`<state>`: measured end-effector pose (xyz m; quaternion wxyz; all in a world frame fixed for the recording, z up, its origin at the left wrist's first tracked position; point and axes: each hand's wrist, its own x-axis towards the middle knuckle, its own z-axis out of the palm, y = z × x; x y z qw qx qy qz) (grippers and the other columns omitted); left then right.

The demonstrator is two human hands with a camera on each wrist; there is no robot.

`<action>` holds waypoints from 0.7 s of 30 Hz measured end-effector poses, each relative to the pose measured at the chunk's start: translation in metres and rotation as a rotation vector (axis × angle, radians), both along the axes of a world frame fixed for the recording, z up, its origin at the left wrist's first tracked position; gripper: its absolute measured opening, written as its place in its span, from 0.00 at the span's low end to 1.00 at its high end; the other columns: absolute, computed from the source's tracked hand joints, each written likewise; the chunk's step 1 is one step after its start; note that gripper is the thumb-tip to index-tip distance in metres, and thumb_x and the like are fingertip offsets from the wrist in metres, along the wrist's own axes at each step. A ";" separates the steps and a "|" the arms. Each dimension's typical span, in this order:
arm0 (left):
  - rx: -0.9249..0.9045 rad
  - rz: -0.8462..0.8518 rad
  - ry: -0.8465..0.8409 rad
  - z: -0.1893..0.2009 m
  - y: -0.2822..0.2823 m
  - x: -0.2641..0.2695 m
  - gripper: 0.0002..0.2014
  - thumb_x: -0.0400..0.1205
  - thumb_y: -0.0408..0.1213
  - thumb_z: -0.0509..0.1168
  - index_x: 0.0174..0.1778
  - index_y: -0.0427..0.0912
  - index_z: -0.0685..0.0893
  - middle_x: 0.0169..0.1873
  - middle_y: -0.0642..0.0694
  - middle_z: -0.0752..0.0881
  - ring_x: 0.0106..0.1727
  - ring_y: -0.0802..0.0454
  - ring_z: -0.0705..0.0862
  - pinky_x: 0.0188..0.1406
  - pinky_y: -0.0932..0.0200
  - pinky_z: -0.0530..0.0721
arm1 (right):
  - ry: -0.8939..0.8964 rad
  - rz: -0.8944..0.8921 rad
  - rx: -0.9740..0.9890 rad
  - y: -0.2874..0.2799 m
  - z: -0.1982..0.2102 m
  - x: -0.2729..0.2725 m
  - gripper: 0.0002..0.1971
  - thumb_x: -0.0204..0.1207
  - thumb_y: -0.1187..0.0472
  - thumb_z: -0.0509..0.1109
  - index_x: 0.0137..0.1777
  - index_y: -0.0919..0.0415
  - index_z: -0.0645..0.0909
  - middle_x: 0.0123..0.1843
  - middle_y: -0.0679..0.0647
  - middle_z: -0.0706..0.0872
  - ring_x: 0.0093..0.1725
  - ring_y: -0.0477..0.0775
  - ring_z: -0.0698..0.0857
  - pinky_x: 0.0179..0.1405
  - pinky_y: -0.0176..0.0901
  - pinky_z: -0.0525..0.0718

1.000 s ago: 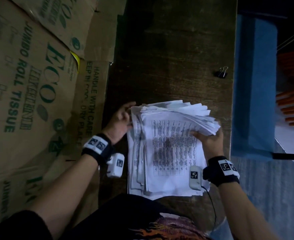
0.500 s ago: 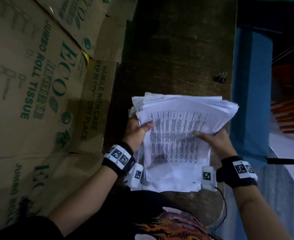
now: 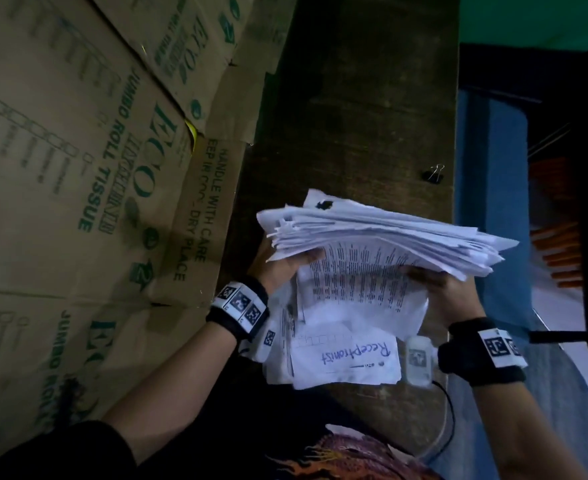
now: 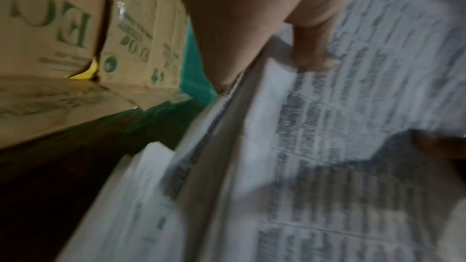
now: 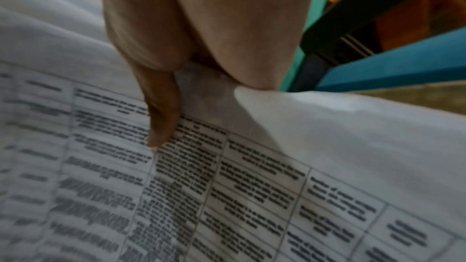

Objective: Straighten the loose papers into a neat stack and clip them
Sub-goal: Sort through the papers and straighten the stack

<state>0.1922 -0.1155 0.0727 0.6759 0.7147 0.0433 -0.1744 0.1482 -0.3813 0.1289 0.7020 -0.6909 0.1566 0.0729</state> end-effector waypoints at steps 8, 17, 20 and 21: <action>-0.001 0.285 -0.545 0.083 -0.021 -0.014 0.17 0.72 0.16 0.72 0.51 0.38 0.80 0.42 0.64 0.83 0.45 0.82 0.81 0.47 0.81 0.76 | -0.354 -0.193 -0.038 0.032 0.054 -0.007 0.21 0.72 0.83 0.70 0.50 0.54 0.79 0.41 0.25 0.88 0.45 0.25 0.85 0.45 0.22 0.81; -0.123 -0.023 -0.248 0.062 0.016 0.017 0.35 0.61 0.29 0.81 0.61 0.47 0.71 0.58 0.51 0.81 0.62 0.54 0.83 0.57 0.50 0.84 | -0.291 -0.096 -0.073 -0.006 0.018 0.001 0.27 0.66 0.69 0.80 0.65 0.74 0.78 0.58 0.64 0.88 0.56 0.59 0.87 0.54 0.48 0.88; -0.047 -0.120 -0.129 0.059 0.017 0.025 0.39 0.61 0.35 0.83 0.66 0.57 0.76 0.64 0.49 0.82 0.68 0.47 0.80 0.64 0.40 0.82 | -0.260 -0.144 -0.051 -0.005 0.013 0.008 0.23 0.65 0.65 0.80 0.60 0.73 0.82 0.50 0.53 0.92 0.52 0.56 0.88 0.52 0.52 0.88; -0.010 -0.121 -0.102 0.060 0.012 0.026 0.36 0.63 0.34 0.82 0.67 0.52 0.78 0.63 0.47 0.84 0.65 0.48 0.83 0.65 0.38 0.82 | -0.254 -0.154 -0.055 -0.003 0.011 0.011 0.20 0.66 0.67 0.80 0.57 0.72 0.83 0.48 0.51 0.92 0.50 0.56 0.89 0.52 0.53 0.87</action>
